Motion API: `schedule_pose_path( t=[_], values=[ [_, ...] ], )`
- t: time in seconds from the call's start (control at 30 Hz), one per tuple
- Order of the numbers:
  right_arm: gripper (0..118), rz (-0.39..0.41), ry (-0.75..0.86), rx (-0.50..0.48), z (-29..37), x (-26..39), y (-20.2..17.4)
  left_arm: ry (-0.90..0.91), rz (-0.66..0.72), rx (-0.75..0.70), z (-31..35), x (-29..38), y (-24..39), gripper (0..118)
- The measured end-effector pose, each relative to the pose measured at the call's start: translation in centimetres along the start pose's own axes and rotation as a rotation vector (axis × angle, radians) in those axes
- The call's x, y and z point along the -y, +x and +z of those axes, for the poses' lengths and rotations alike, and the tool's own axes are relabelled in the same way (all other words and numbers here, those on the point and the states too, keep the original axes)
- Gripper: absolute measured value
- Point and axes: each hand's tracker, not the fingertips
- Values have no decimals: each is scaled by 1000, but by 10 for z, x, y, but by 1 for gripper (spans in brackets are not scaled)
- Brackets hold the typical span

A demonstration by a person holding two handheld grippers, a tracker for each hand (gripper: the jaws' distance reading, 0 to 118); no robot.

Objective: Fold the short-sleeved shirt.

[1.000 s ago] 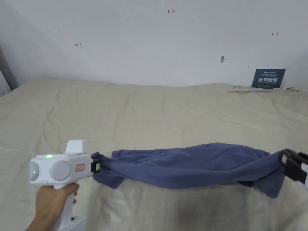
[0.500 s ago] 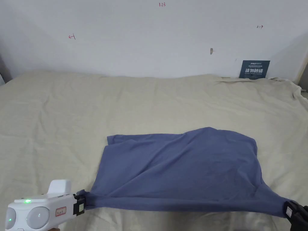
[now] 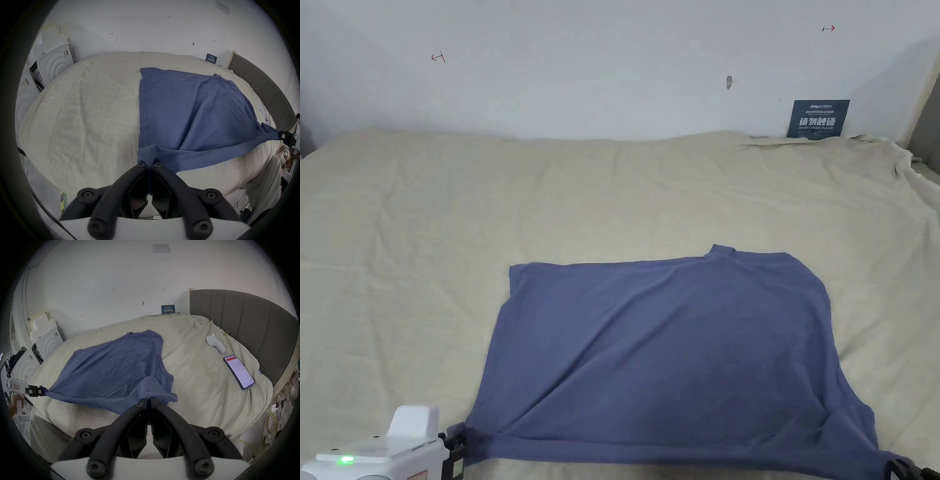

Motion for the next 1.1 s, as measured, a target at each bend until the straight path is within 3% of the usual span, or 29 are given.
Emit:
schedule_pose_path(
  t=[0.13, 0.3, 0.43, 0.5, 0.53, 0.57, 0.63, 0.9, 1.0, 1.1],
  values=[
    [1, 48, -91, 50, -35, 13, 3, -17, 24, -22, -17, 9, 1, 0],
    [2, 26, -174, 87, -59, 26, 3, -59, 57, -43, -27, 19, 8, 2],
    [5, 16, -211, 97, -56, 30, -5, -89, 49, -64, -27, 20, 13, 25],
    [25, 10, -208, 103, -51, 28, -6, -102, 44, -71, -24, 18, 13, 62],
    [43, 8, -203, 106, -49, 26, -6, -103, 45, -78, -22, 17, 14, 78],
    [69, 3, -191, 109, -45, 22, -6, -98, 49, -88, -19, 15, 14, 98],
    [96, -7, -166, 110, -36, 12, -10, -60, 68, -103, -11, 11, 15, 113],
    [101, -14, 75, 68, 9, -45, -30, 189, 35, -109, 36, -28, 26, 114],
    [101, -21, 148, 69, 22, -59, -38, 205, 8, -126, 42, -36, 29, 113],
    [101, 9, 202, 63, 31, -65, -43, 208, 5, -147, 44, -40, 32, 105]
  ],
)
